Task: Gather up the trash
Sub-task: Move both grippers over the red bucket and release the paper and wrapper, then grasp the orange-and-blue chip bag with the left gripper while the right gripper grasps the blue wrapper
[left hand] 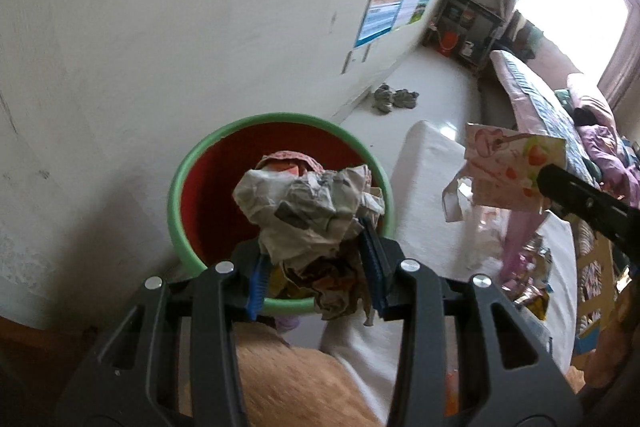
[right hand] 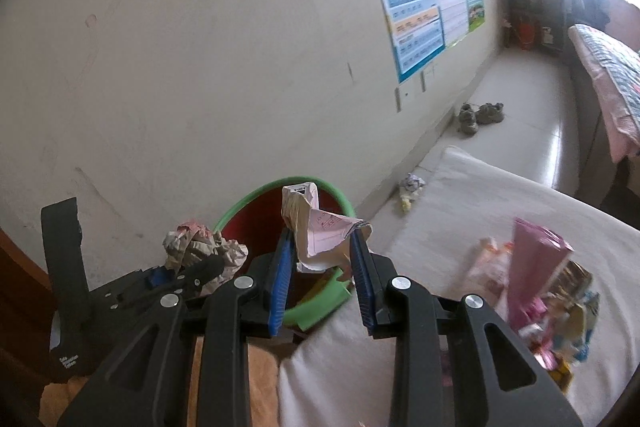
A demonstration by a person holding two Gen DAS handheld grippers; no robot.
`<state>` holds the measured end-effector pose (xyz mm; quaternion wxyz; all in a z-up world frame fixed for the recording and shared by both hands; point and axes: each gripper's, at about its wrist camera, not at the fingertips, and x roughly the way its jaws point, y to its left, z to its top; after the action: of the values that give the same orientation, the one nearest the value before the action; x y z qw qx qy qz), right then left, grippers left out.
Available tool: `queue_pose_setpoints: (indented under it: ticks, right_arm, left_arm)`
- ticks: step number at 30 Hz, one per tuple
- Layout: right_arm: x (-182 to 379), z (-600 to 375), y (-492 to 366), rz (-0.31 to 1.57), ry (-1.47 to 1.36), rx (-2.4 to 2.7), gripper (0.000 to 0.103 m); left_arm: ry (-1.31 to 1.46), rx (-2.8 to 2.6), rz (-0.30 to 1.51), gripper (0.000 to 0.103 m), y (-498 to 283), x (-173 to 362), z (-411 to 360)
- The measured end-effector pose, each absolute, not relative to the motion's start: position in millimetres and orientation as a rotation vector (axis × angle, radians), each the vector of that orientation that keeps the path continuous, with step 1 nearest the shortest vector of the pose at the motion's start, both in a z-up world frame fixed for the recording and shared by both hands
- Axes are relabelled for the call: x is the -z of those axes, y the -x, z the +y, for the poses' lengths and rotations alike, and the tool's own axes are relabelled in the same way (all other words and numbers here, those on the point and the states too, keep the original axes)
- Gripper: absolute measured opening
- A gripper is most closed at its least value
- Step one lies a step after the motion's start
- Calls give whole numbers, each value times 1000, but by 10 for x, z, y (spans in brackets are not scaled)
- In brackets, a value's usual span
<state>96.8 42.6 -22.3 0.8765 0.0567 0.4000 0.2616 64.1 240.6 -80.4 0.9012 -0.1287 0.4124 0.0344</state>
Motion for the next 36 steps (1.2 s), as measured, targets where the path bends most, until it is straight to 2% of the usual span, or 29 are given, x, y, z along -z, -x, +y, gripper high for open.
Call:
queue_pose_setpoints:
  ticks: [14,15,16,17,18,20,24,36]
  right_arm:
    - [632,846,-1523,939,-177,-574,32]
    - [648,863,-1537,943,-180,-588,36]
    - [661,877,-1540,946,-181,-599,49]
    - [657,874,-1533,941,-183,-600,55]
    - [645,861,-1519,926,-188,-597,62]
    - [627,819,-1489,911,-197,-590,65]
    - [539,616,-1414,917,-253,-578,66]
    - [-29,-441,-678,787,-259,-467,67]
  left_arm:
    - [284,-109,944,39,-1089,1195,2692]
    - [286,-108,952,40,-1111,1227,2695]
    - [289,-111,962,40,-1135,1259,2696]
    - [291,-117,968,43,-1152,1276,2697]
    - [298,-116,972,52,-1165,1298,2701]
    - [309,-113,978,68,-1178,1322,2707]
    - [287,-133,962,76,-1153,1279,2679]
    - [211,-26,942,78,-760,1008,2099]
